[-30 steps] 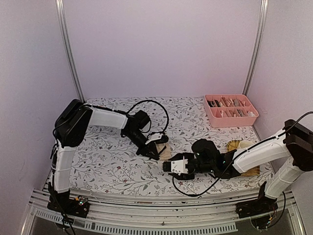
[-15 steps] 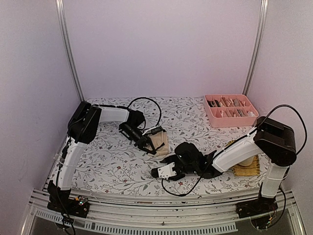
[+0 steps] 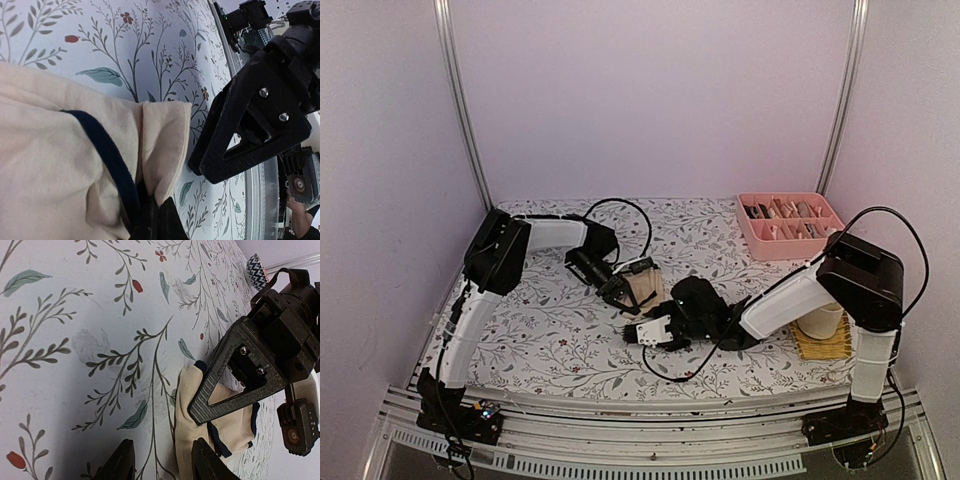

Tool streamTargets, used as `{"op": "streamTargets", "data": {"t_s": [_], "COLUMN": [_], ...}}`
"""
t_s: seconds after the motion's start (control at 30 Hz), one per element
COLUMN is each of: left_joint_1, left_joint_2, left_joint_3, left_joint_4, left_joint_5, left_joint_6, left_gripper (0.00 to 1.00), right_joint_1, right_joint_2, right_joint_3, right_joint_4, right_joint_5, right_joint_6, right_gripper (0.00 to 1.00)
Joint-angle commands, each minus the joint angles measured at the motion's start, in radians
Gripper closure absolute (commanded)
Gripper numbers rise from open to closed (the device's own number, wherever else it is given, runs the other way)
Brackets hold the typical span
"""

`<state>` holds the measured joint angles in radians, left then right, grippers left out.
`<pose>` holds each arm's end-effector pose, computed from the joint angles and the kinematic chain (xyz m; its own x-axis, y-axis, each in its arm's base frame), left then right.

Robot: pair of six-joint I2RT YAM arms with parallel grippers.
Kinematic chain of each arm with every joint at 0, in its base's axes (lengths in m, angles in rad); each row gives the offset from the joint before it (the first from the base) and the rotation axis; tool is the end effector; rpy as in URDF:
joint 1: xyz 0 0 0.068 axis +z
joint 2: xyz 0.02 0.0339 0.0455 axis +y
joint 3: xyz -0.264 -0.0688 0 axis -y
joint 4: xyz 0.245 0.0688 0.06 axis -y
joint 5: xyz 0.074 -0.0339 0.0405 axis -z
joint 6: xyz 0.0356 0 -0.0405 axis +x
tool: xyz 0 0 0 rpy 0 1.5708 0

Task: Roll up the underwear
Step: Roll the underwear at the center of the board.

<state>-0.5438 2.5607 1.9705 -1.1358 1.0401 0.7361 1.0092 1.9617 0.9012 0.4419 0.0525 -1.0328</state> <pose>0.3807 -0.2660 0.0810 -0.5273 0.7159 -0.4575 0.6772 0.0289 -0.7353 0.2049 0.3222 0.1096 0.5480 -0.7393 -0.3913 -0.6866 -0.1304 -0.7152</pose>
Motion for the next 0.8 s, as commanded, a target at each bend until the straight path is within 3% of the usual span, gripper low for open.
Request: {"op": "streamTargets", "data": {"t_s": [0.0, 0.27, 0.77], "left_joint_1": [0.010, 0.012, 0.012], "left_joint_2": [0.049, 0.051, 0.029], "left_joint_3": [0.001, 0.006, -0.013], "left_joint_4": [-0.028, -0.033, -0.033], "left_joint_5": [-0.038, -0.043, -0.077], "left_joint_6": [0.010, 0.017, 0.050], "left_gripper": [1.00, 1.00, 1.00], "right_joint_1": [-0.023, -0.037, -0.076], "right_joint_2": [0.048, 0.090, 0.138], "right_joint_3": [0.030, 0.072, 0.195], "right_joint_4": [-0.029, -0.087, -0.270], "right_joint_5": [0.037, 0.055, 0.030], "right_joint_6": [-0.001, 0.011, 0.140], "right_gripper": [0.60, 0.62, 0.79]}}
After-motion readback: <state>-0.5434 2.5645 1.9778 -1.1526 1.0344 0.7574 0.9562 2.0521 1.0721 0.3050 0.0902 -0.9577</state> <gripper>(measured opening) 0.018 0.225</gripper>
